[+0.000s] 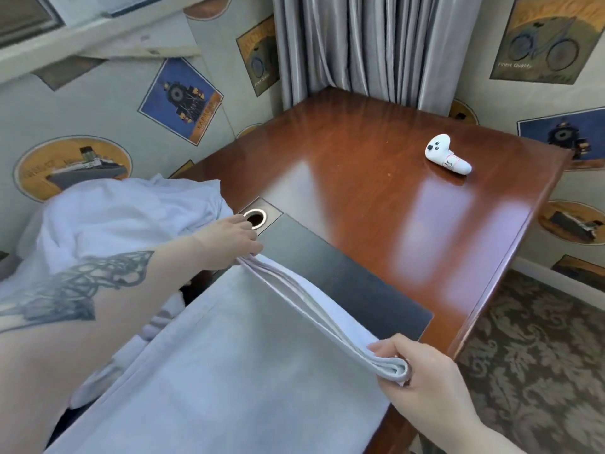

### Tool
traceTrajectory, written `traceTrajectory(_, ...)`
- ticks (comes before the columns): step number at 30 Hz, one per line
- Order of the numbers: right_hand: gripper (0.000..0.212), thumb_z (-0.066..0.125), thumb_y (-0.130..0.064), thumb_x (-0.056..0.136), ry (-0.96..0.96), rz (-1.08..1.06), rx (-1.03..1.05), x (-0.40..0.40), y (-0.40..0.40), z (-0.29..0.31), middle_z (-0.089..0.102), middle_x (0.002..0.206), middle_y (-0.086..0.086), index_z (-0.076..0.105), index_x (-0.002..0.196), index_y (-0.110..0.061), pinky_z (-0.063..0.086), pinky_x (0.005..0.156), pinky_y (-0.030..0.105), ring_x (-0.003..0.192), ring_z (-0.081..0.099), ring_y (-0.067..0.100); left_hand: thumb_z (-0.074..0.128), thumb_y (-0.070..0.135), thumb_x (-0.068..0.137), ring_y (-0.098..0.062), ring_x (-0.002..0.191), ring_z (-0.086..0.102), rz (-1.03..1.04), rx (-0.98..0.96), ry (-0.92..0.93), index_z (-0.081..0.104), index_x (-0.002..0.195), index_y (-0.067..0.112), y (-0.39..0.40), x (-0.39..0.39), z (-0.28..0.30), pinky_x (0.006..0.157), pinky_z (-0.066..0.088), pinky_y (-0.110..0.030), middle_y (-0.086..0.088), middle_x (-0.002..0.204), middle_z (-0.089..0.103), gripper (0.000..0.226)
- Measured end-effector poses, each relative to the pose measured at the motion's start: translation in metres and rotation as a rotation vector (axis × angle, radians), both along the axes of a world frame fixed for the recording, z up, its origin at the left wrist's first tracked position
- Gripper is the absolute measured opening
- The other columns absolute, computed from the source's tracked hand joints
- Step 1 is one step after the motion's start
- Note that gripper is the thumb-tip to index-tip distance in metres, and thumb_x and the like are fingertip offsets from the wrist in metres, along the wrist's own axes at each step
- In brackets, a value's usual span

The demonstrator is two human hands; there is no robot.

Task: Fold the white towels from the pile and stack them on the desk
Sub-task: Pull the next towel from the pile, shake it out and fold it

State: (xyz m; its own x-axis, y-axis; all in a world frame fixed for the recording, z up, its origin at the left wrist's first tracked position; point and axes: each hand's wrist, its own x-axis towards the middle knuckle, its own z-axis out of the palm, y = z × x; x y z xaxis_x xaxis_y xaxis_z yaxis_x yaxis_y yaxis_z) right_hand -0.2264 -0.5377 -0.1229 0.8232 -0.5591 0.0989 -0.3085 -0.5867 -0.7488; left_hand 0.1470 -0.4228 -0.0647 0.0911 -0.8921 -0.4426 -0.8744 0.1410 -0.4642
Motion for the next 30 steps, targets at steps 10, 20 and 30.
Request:
traceTrajectory(10, 0.043, 0.082, 0.013, 0.039, -0.228, 0.143, -0.339, -0.03, 0.155, 0.004, 0.07, 0.084, -0.019, 0.066, 0.065, -0.017, 0.045, 0.072, 0.027, 0.081, 0.065, 0.003, 0.059, -0.017, 0.037, -0.022, 0.056, 0.056, -0.122, -0.396, 0.153, 0.059, 0.066, 0.013, 0.177, -0.038, 0.015, 0.054, 0.05, -0.026, 0.0, 0.065, 0.055, 0.041)
traceTrajectory(20, 0.047, 0.033, -0.025, 0.101, -0.082, 0.3, -0.476, -0.049, 0.221, -0.034, 0.064, 0.075, -0.015, 0.059, 0.062, -0.021, 0.044, 0.059, 0.026, 0.072, 0.065, 0.012, 0.073, -0.01, 0.028, -0.019, 0.052, 0.054, -0.063, -0.273, 0.137, 0.059, 0.064, 0.017, 0.267, -0.07, -0.026, 0.05, 0.044, -0.02, 0.002, 0.062, 0.053, 0.046)
traceTrajectory(30, 0.036, 0.045, -0.014, 0.032, 0.334, 0.541, -0.558, -0.049, 0.237, -0.037, 0.045, 0.064, -0.016, 0.05, 0.064, -0.03, 0.026, 0.059, 0.024, 0.06, 0.049, 0.007, 0.072, 0.002, 0.063, -0.02, 0.084, 0.062, 0.302, -0.147, 0.003, 0.058, 0.102, 0.018, 0.276, -0.079, -0.069, 0.074, 0.041, -0.03, 0.003, 0.086, 0.064, 0.045)
